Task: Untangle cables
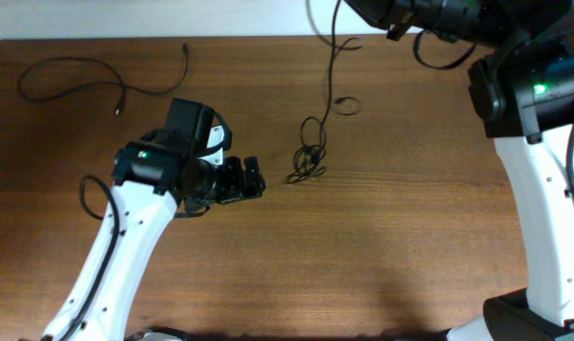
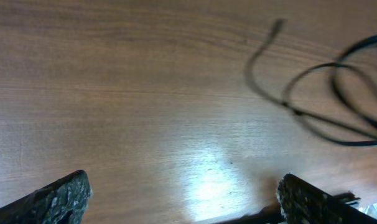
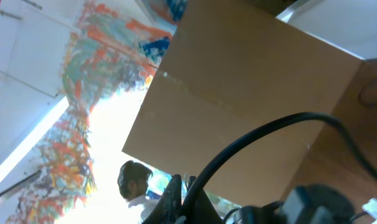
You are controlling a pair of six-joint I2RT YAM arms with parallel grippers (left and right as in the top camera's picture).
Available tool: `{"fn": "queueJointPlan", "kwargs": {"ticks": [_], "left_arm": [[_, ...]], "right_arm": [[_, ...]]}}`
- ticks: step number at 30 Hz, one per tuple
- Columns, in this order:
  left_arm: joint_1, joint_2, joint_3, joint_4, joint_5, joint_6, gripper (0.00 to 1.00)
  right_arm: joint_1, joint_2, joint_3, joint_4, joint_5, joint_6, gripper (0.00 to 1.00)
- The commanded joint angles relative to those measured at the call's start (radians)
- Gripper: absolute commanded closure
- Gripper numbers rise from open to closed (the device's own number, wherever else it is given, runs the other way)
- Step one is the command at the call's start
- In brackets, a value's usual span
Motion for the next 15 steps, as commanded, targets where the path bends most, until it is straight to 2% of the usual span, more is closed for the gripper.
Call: {"fn": "queueJointPlan", "kwargs": {"ticks": [1, 3, 6, 7, 9, 11, 12, 15], "left_arm": [[-0.003, 0.057, 0.002, -0.003, 0.021, -0.002, 0.01], [-0.003, 0.053, 0.003, 0.005, 0.099, -0.002, 0.01], [-0.003, 0.052, 0.003, 0.004, 0.108, 0.01, 0.01], [-0.003, 0.052, 0.003, -0.003, 0.107, 0.01, 0.01], [-0.003, 0.053, 0.003, -0.013, 0.064, 0.009, 0.01], [-0.003, 0.053, 0.003, -0.016, 0.055, 0.009, 0.01], [-0.003, 0.053, 0.003, -0.011, 0.055, 0.009, 0.01], [-0.003, 0.053, 0.003, -0.006, 0.055, 0.009, 0.01]], "right_arm": [[0.038, -0.033, 0.01, -0.132, -0.049, -0.096, 0.96], [0.07, -0.033, 0.01, -0.362, 0.02, -0.239, 0.96], [0.126, -0.033, 0.01, -0.676, 0.243, -0.425, 0.96], [0.159, -0.033, 0.01, -0.792, 0.384, -0.517, 0.96], [0.244, -0.033, 0.01, -0.956, 0.694, -0.609, 0.96], [0.32, -0.033, 0.01, -0.996, 0.826, -0.658, 0.96], [0.348, -0.033, 0.011, -0.979, 0.809, -0.657, 0.96], [0.355, -0.048, 0.011, -0.816, 0.588, -0.653, 0.96]]}}
